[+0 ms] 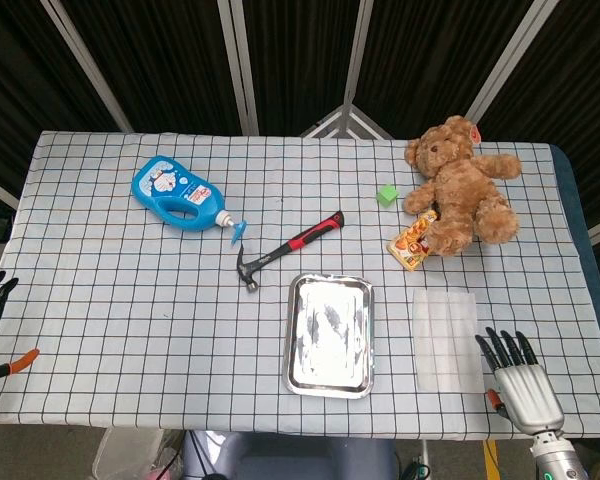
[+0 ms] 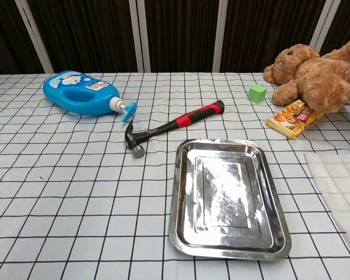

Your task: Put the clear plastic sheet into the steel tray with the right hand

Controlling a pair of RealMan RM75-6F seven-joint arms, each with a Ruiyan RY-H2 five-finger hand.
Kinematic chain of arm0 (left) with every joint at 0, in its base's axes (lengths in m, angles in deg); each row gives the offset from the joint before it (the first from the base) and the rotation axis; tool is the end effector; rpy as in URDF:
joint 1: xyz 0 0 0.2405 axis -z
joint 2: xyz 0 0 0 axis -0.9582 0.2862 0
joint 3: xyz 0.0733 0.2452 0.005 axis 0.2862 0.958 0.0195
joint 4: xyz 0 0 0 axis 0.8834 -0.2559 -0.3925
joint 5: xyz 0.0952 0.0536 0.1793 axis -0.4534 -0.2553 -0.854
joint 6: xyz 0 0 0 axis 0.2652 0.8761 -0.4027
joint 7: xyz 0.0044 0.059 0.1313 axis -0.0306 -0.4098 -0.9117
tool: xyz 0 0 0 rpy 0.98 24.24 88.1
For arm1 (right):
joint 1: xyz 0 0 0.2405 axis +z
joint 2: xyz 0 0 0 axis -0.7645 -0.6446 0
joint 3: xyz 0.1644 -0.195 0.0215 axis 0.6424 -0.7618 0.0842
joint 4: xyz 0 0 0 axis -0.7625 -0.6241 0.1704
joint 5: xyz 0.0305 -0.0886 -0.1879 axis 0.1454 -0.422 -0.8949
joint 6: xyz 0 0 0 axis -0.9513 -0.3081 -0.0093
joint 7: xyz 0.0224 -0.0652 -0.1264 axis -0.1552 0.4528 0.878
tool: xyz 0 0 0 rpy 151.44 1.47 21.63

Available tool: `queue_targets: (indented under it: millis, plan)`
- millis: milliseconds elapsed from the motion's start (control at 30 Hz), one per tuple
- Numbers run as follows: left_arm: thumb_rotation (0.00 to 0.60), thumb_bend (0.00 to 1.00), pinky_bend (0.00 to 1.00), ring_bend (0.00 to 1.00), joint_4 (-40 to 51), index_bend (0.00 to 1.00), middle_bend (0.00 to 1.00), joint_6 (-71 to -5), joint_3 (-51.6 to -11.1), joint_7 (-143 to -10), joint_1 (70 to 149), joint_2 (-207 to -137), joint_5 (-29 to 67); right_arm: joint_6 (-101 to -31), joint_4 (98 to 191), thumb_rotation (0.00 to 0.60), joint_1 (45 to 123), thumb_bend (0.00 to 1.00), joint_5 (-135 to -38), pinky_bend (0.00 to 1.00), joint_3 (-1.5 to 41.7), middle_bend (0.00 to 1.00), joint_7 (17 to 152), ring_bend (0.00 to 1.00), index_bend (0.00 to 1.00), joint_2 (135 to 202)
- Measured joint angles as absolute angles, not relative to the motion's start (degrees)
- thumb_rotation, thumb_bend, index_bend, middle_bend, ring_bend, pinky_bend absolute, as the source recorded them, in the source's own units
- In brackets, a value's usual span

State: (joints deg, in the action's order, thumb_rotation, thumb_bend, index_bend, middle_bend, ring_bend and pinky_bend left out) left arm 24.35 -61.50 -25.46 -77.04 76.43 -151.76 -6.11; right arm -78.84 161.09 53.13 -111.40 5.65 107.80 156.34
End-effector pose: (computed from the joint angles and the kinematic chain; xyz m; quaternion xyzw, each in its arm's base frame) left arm -0.3184 0.1695 0.1723 -0.5920 -0.3684 -0.3779 0.6092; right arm -0.3178 -0.1402 0.0845 0.7119 -0.3602 0.2296 0.5574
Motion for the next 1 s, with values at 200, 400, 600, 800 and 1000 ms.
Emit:
queue_targets:
  millis: [200, 400, 600, 800, 1000]
  plan:
    - [0.6, 0.0, 0.0, 0.0, 24.5, 0.0, 0.0, -61.6, -25.5, -76.9, 76.4, -151.7, -6.1, -78.6, 158.7, 0.6, 52.2, 0.39, -110.1, 0.0, 5.3, 0.0, 109.9, 0.0, 0.0, 159.6]
    - [0.6, 0.0, 0.0, 0.0, 24.5, 0.0, 0.0, -61.7, -25.6, -76.9, 76.4, -151.7, -6.1, -78.5, 156.4, 0.6, 51.7, 0.39, -109.9, 0.0, 4.9, 0.0, 111.5, 0.0, 0.0, 162.2]
    - [0.6, 0.0, 0.0, 0.0, 24.4, 0.0, 0.0, -61.6, -25.6, -76.7, 76.4, -151.7, -6.0, -77.1, 154.1, 0.6, 51.8, 0.39, -108.5, 0.0, 5.2, 0.0, 112.0, 0.0, 0.0, 164.2]
    - [0.6, 0.0, 0.0, 0.0, 24.4, 0.0, 0.0, -61.7, -25.5, -76.6, 76.4, -151.7, -6.3, -76.3, 151.0, 0.6, 52.3, 0.39, -107.6, 0.0, 5.8, 0.0, 112.5, 0.0, 0.0, 165.5]
    - [0.6, 0.0, 0.0, 0.0, 24.4, 0.0, 0.0, -61.8, -25.5, -76.6, 76.4, -151.7, -6.4, -76.1, 149.1, 0.6, 52.7, 0.4, -107.6, 0.0, 6.1, 0.0, 112.1, 0.0, 0.0, 166.5]
